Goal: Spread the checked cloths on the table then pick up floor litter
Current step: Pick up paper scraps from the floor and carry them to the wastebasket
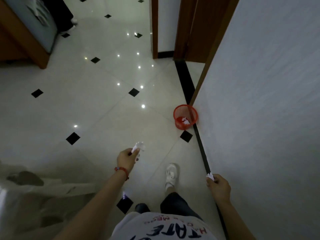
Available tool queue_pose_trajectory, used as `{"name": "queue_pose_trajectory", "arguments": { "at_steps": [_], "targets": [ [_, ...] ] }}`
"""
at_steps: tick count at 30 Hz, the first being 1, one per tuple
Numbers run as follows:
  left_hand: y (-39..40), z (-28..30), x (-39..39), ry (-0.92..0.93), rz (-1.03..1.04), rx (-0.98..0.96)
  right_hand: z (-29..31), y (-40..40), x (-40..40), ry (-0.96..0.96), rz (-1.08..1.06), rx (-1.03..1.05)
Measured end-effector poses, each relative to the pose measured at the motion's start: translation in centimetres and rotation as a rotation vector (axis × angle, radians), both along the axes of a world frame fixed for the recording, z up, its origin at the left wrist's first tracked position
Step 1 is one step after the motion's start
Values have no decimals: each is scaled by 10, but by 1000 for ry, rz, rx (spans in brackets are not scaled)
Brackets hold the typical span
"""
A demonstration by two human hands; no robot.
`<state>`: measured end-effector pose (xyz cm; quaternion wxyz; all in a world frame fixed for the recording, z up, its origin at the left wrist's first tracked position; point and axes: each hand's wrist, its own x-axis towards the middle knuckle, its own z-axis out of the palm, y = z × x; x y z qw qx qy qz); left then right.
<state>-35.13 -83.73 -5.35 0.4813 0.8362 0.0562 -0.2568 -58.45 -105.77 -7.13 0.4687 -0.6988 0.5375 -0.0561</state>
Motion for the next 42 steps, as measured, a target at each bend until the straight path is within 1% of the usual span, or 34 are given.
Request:
{"name": "queue_pose_trajectory", "arguments": {
  "at_steps": [5,9,15,20,25,28,31,33,38,42],
  "targets": [
    [-60,-7,64,5,8,90,-2,-81,85,-38,-17,0],
    [-98,-4,112,30,16,125,7,-142,156,-28,26,-19],
    [-148,-7,179,77,-42,189,6,-200,239,-22,10,-18],
    [-206,-17,254,111,-216,222,-9,-228,291,14,-104,-7],
    [-288,-16,337,102,-466,212,-20,-247,333,33,-212,81],
    [-334,-24,369,97,-564,224,-31,-260,357,41,-248,108],
    [-375,-52,382,133,-650,269,-52,-274,379,59,-297,121],
    [-397,-83,385,164,-690,296,-79,-284,390,66,-322,160],
    [-428,-183,375,250,-722,413,-167,-308,409,114,-369,251],
    [-446,-248,355,288,-713,411,-236,-322,420,173,-369,287]
  ]
}}
